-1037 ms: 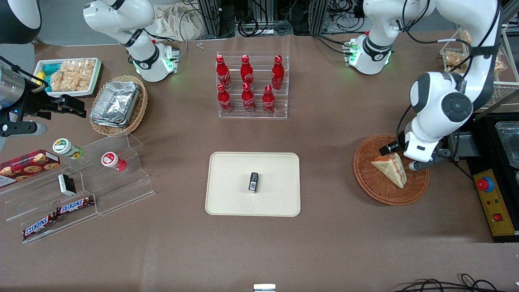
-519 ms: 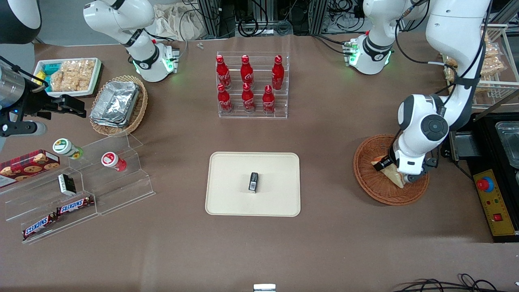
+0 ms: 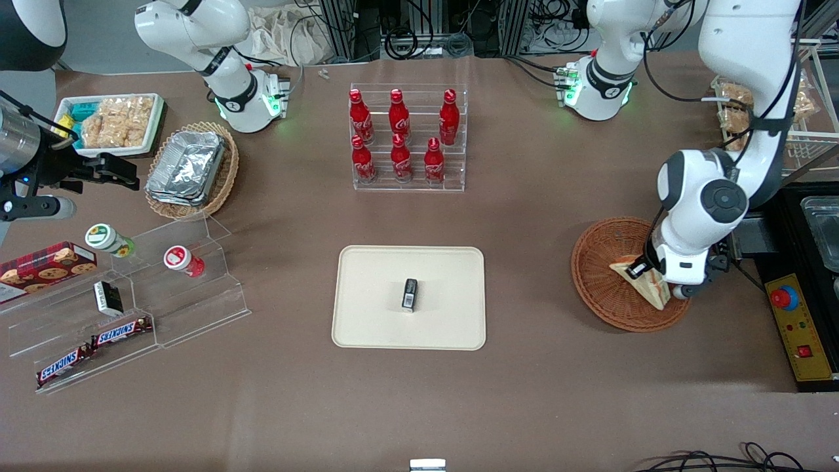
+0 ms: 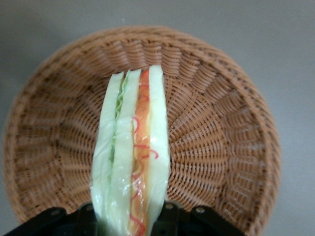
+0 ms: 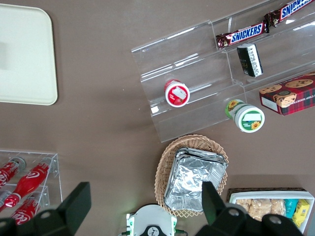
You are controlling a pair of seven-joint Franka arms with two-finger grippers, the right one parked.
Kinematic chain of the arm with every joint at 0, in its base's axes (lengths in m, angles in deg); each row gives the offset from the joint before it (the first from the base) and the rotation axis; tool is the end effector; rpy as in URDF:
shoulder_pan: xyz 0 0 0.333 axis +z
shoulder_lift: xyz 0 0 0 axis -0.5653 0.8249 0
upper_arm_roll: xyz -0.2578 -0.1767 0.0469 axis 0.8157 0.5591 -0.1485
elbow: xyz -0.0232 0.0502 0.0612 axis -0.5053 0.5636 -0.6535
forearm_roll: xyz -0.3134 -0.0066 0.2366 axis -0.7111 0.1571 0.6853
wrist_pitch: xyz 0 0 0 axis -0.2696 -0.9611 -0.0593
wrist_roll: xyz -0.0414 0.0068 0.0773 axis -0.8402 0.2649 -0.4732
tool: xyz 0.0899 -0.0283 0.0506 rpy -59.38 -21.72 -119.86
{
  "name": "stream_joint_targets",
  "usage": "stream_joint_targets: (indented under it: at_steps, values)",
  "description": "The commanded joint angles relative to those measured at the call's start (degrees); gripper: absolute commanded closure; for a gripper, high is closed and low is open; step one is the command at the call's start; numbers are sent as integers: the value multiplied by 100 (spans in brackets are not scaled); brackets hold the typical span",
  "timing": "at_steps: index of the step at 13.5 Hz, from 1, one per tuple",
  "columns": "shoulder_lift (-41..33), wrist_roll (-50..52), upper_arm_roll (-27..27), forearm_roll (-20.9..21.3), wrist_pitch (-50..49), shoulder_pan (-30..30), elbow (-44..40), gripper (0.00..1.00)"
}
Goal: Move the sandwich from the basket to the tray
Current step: 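Lower the left gripper and close it on the wrapped sandwich, then lift the sandwich out of the basket with the left gripper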
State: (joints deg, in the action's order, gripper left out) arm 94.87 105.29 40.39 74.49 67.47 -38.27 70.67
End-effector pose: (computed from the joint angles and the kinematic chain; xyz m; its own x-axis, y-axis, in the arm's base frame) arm 0.5632 -0.0280 0.2885 0.8017 0.5938 0.0682 0.5969 -0.8015 -0.0378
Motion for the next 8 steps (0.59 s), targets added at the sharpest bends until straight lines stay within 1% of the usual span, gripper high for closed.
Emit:
stream_joint_targets:
  at_steps: [1,3,4,5,6,7,8]
  values:
    - [-620,118,157,77,-1636,-72,-711,100]
    - [-568,101,604,24,-2728,-90,-1538,100]
    - [-551,-108,885,-98,-3072,-90,-1750,100]
    - [-585,-485,1158,-265,-3180,-90,-1796,100]
    - [-594,-889,1369,-336,-3199,-90,-1814,100]
    - [-568,-1006,1598,-494,-3173,-90,-1831,100]
    - [-525,-1007,1844,-765,-3129,-90,-1901,100]
